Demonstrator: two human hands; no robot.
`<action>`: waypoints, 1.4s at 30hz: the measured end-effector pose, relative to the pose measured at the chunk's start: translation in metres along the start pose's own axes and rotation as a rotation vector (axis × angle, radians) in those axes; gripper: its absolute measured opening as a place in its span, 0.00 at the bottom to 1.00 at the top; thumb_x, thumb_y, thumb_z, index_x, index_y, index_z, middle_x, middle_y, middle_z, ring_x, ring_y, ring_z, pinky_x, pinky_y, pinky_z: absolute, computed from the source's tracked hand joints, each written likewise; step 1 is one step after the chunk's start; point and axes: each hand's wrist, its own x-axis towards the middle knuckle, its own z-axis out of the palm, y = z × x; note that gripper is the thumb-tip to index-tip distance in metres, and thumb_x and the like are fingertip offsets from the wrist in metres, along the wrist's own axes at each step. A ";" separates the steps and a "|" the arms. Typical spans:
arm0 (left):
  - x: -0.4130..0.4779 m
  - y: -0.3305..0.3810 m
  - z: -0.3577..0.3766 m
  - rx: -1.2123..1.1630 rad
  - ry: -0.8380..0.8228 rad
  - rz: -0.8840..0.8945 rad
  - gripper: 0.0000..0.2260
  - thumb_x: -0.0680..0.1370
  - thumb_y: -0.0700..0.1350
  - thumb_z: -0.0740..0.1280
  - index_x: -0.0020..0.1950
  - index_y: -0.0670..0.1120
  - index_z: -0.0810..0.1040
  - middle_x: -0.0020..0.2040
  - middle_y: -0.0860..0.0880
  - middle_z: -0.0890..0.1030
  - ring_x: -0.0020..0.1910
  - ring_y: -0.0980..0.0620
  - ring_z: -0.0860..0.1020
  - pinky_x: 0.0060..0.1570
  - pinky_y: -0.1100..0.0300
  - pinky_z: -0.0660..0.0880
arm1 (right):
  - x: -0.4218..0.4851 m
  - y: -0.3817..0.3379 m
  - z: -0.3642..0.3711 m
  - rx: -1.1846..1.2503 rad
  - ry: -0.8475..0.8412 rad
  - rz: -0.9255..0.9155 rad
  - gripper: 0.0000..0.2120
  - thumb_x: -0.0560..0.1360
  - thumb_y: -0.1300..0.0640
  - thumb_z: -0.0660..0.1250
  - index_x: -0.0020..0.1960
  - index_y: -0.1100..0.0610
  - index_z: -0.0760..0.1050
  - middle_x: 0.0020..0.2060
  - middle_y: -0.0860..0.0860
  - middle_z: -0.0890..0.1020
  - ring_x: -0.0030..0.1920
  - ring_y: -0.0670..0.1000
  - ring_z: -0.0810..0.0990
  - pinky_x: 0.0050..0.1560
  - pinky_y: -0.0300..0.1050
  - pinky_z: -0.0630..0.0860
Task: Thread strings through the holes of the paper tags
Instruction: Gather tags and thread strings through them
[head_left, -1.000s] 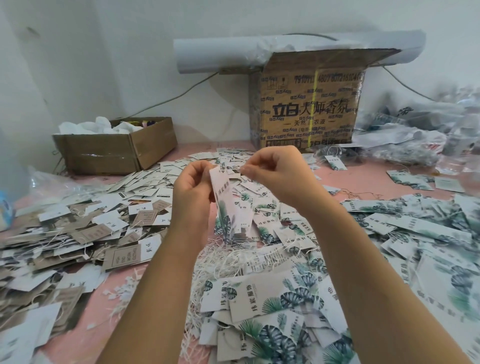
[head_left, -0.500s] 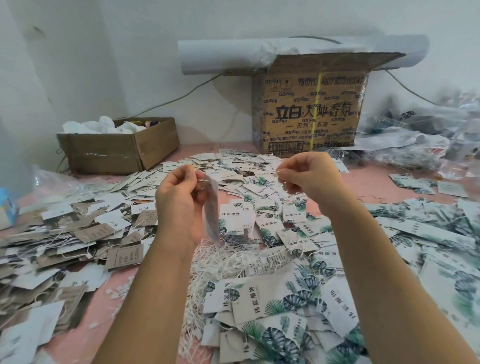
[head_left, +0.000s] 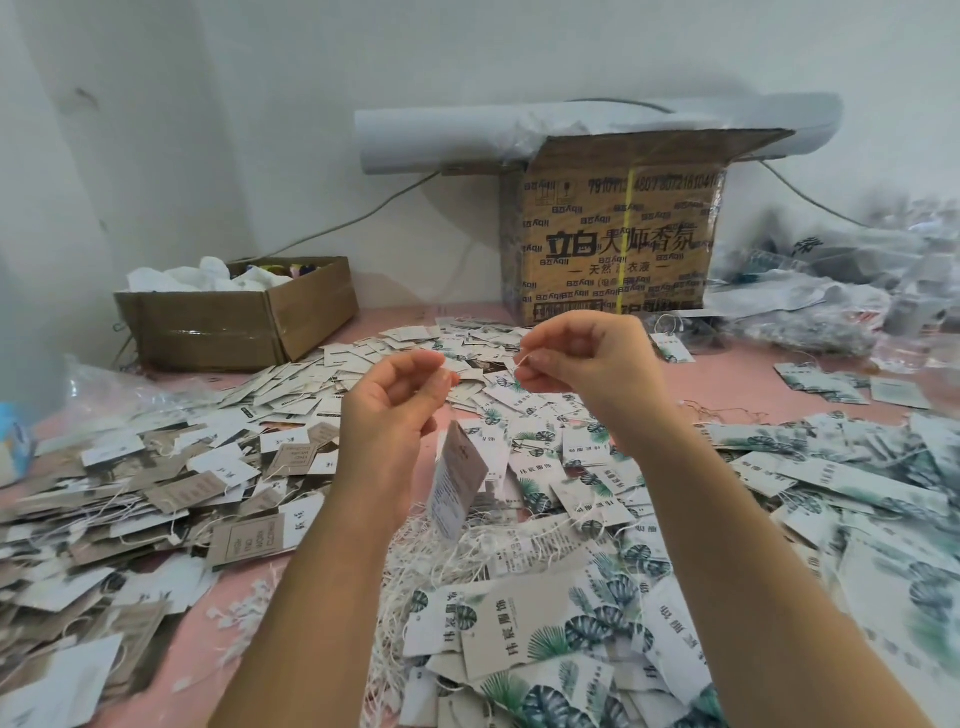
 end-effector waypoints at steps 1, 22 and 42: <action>0.000 0.000 0.001 0.009 -0.015 0.012 0.07 0.73 0.38 0.70 0.44 0.51 0.79 0.38 0.55 0.83 0.37 0.63 0.78 0.37 0.63 0.71 | 0.000 -0.001 0.001 0.000 -0.007 -0.011 0.08 0.71 0.74 0.66 0.40 0.62 0.78 0.29 0.52 0.82 0.33 0.49 0.83 0.35 0.39 0.80; -0.005 -0.004 0.009 0.172 -0.182 0.253 0.10 0.74 0.35 0.69 0.41 0.50 0.75 0.34 0.59 0.80 0.33 0.63 0.74 0.35 0.71 0.72 | -0.003 -0.005 0.023 -0.393 -0.137 -0.141 0.08 0.73 0.62 0.69 0.36 0.53 0.75 0.30 0.47 0.78 0.31 0.45 0.77 0.36 0.41 0.78; -0.005 -0.003 0.009 0.189 -0.163 0.287 0.11 0.73 0.33 0.69 0.40 0.49 0.74 0.35 0.58 0.80 0.35 0.59 0.75 0.37 0.70 0.73 | -0.004 -0.004 0.019 0.047 -0.226 0.131 0.06 0.75 0.69 0.63 0.41 0.64 0.77 0.29 0.53 0.77 0.28 0.44 0.76 0.36 0.40 0.81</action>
